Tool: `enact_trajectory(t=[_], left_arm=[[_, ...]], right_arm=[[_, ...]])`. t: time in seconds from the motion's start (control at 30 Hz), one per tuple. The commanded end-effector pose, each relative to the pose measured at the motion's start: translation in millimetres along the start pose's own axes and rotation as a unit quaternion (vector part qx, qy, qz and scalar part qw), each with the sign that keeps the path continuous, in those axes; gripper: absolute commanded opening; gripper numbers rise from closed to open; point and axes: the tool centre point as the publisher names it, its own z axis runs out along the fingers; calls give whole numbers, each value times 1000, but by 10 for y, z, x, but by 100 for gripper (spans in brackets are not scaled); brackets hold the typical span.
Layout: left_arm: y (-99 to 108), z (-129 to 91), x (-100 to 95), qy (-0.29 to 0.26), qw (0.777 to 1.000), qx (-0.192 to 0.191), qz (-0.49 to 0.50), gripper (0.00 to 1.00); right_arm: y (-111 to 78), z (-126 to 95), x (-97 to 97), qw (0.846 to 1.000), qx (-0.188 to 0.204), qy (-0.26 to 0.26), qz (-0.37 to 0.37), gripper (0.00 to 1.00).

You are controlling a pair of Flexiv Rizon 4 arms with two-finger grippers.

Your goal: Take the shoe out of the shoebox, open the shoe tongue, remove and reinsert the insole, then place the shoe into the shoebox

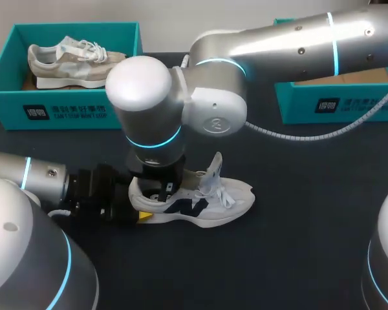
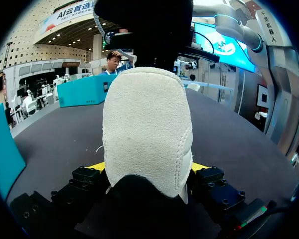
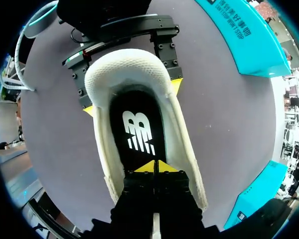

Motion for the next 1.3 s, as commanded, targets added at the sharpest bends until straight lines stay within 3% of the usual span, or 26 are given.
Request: enact_trajectory(t=[0.03, 0.13, 0.37, 0.6, 0.73, 0.83, 0.97, 1.13, 1.3], left_arm=[[29, 24, -7, 0, 1000, -1, 0, 0], [29, 24, -7, 0, 1000, -1, 0, 0], [29, 24, -7, 0, 1000, -1, 0, 0], [29, 24, -7, 0, 1000, -1, 0, 0], [29, 24, -7, 0, 1000, -1, 0, 0], [29, 24, -7, 0, 1000, -1, 0, 0], [29, 24, -7, 0, 1000, -1, 0, 0], [29, 24, -7, 0, 1000, -1, 0, 0], [29, 24, -7, 0, 1000, -1, 0, 0]], right_arm=[[12, 55, -38, 1000, -2, 7, -9, 0], [22, 101, -46, 1000, 0, 13, -17, 0], [36, 177, -64, 999, 0, 20, -27, 27], [57, 282, -91, 999, -6, 29, -37, 35], [85, 408, -41, 998, -12, 50, -44, 35], [102, 485, 40, 997, -13, 63, -43, 28], [104, 550, 162, 996, -13, 77, -38, 0], [25, 503, 224, 998, -9, 65, -9, 0], [-101, 285, 160, 999, -15, 34, 21, 0]])
